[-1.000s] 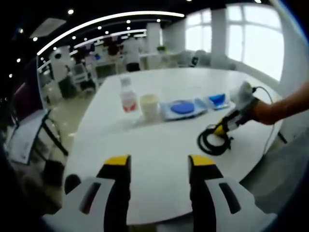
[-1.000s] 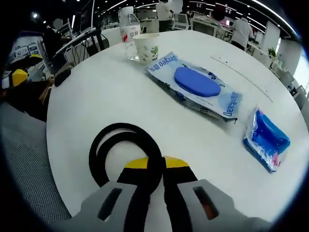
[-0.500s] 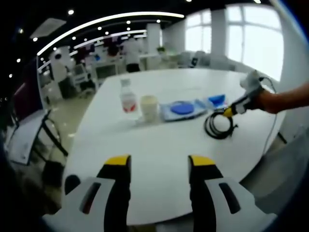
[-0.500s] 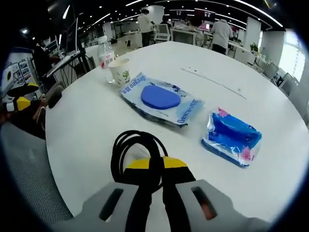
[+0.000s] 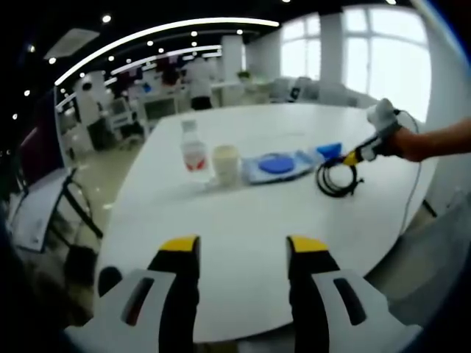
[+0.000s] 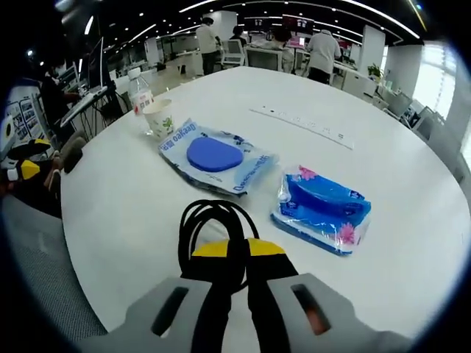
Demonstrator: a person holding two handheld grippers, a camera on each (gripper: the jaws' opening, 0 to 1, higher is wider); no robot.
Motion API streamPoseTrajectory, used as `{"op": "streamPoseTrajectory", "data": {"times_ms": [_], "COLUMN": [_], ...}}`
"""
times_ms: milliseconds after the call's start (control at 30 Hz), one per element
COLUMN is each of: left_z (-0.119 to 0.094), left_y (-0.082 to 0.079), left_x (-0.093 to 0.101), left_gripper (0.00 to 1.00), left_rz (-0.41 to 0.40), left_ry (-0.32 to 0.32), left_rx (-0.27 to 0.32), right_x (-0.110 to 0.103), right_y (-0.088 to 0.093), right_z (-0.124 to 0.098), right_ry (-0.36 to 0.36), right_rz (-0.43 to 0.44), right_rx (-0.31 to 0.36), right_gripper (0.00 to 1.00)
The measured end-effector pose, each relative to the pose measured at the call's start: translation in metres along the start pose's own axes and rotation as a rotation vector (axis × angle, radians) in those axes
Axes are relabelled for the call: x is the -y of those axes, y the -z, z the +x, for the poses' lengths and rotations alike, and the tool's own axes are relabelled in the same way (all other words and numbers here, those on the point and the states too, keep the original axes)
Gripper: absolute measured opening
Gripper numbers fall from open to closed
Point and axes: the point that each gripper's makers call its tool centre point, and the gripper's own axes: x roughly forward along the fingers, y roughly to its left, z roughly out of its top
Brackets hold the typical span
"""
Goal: Arrange the tabletop items into an orderly group along one side of the table until the central work area is clear of visible clutter.
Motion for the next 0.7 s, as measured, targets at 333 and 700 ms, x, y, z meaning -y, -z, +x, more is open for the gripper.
{"op": "streamPoseTrajectory", "data": {"times_ms": [333,700], "left_z": [0.000,0.000], "left_y": [0.001,0.001], "left_x": [-0.002,-0.003], "left_gripper": [0.44,0.44], "left_rz": [-0.002,0.001], "left_ry": [-0.010,-0.015], "left_rx": [-0.001,-0.009], "right_x": [0.025,0.039], "right_y": [0.027,0.040], "right_z": [0.021,0.037], "right_ry": [0.050,0.061], "right_rz": [0.081,0.098], "right_rx": [-0.070,-0.105], "right_gripper": [0.05,0.05]}}
